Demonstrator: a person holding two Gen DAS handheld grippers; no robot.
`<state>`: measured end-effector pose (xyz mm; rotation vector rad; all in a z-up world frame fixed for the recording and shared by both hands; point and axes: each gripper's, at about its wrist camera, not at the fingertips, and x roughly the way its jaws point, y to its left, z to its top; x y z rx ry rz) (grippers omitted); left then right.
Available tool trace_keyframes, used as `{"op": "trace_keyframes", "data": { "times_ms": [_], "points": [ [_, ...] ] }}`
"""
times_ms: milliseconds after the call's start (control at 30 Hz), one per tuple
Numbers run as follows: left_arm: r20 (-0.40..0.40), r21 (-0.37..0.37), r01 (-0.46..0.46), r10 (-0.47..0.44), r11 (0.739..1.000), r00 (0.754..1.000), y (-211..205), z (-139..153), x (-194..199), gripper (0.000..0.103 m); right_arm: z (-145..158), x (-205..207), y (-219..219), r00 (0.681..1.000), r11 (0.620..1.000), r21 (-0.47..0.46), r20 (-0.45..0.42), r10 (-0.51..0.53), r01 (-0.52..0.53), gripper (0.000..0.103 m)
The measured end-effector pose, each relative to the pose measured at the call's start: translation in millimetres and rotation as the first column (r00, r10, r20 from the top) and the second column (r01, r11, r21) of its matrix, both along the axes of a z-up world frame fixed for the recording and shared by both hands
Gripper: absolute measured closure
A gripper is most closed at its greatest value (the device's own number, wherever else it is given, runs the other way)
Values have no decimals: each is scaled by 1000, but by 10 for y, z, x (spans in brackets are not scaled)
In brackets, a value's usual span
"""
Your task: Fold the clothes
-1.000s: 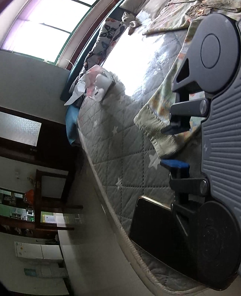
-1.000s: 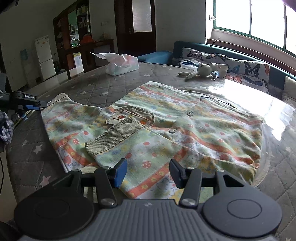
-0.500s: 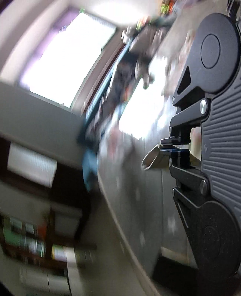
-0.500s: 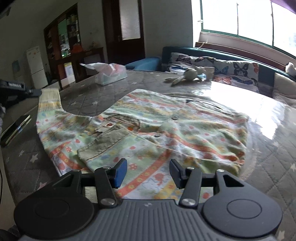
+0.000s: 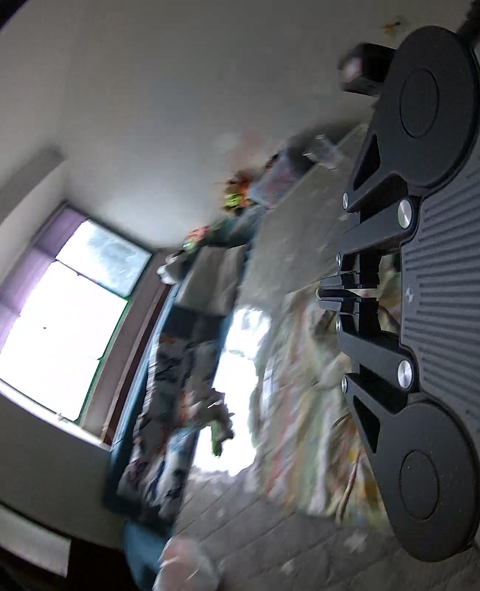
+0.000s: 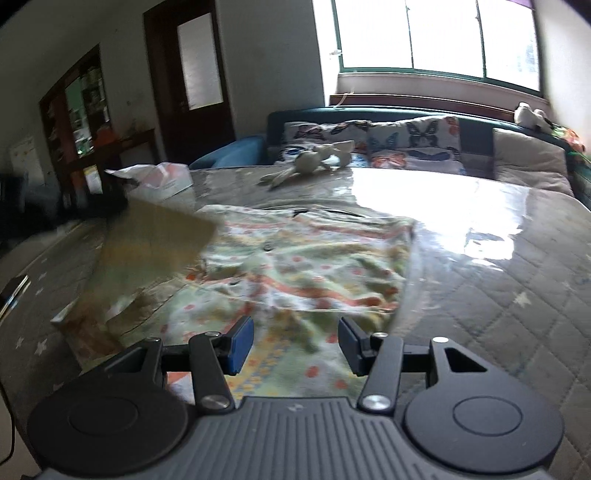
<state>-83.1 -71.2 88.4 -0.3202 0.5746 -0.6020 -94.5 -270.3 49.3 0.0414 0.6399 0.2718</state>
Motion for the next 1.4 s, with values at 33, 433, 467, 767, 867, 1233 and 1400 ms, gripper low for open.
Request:
{"op": "trace_keyframes", "data": {
  "times_ms": [33,433,467,767,867,1233,1400],
  "points": [
    [-16,13,21,-21,1000,1000,-39,-53,-6,99,1,3,-25,1000,1000,4,0,-8,8,51],
    [-32,174,-10,16,985,999,149,-268,-124,26,-34,148,62,999,998,63,-37,26,-24,54],
    [-21,187,-44,49,981,999,218,-259,-136,21,-58,169,104,998,998,61,-47,39,-36,54],
    [1,283,-248,258,926,966,709,-354,-9,0,-256,303,359,991,996,60,-117,70,-63,72],
    [-13,298,-266,283,917,959,792,-404,28,0,-254,289,384,991,997,50,-117,62,-57,89],
    [-22,338,-300,326,892,945,869,-494,108,0,55,232,342,1000,1000,9,-1,14,-14,99],
    [-27,388,-317,355,865,935,859,-539,211,0,-141,366,288,996,998,-38,-76,-50,48,95]
  ]
}}
